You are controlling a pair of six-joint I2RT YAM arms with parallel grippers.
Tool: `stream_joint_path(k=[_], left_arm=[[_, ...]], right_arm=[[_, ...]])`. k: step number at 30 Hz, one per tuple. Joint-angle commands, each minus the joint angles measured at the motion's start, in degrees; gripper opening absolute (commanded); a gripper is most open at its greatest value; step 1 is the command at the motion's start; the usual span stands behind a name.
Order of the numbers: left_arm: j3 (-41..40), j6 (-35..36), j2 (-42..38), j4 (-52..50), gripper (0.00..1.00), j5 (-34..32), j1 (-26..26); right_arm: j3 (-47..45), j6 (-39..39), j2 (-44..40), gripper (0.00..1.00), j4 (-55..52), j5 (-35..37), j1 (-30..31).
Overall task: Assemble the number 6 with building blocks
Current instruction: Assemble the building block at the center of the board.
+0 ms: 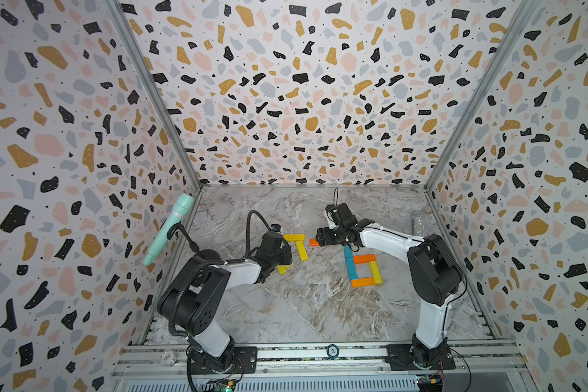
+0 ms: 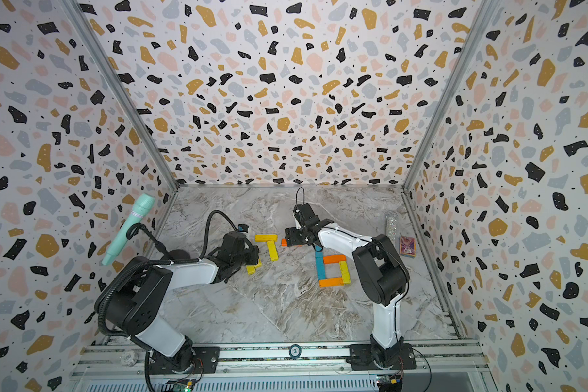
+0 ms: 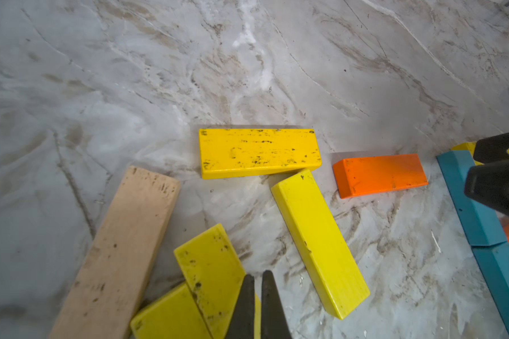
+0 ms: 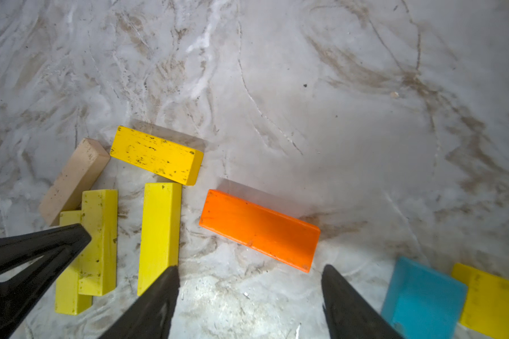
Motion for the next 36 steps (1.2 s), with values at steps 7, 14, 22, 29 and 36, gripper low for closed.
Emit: stream_joint_path(k=[7,14,22,29,36], left_arm=[[4.5,0.8,5.8,0.8,0.00,0.9,-0.4],[7.7,1.5,9.2,0.5,0.00,1.7,-0.4],[10.0,1.6,11.9,2.1,0.00,5.6,-0.4],[11.3,2.1,13.3,2.2,0.00,6.1,-0.3],[12.1,2.3,14.0,2.6,0.00,7.1,-0.3]], right_arm=[[1.4,-0.7,3.4,0.79,0.6,-1.2,-1.1],[1.3,-1.7,5.0,0.80,1.9,-2.8,-1.5],[2.3,-2.8,6.9,0.80,3.5,-6.5,-1.7],[2.5,-4.3,7.5,0.78,3.4,-8.3,-1.6],[2.0,-4.4,7.1,0.77,3.2,-9.5,-1.6]])
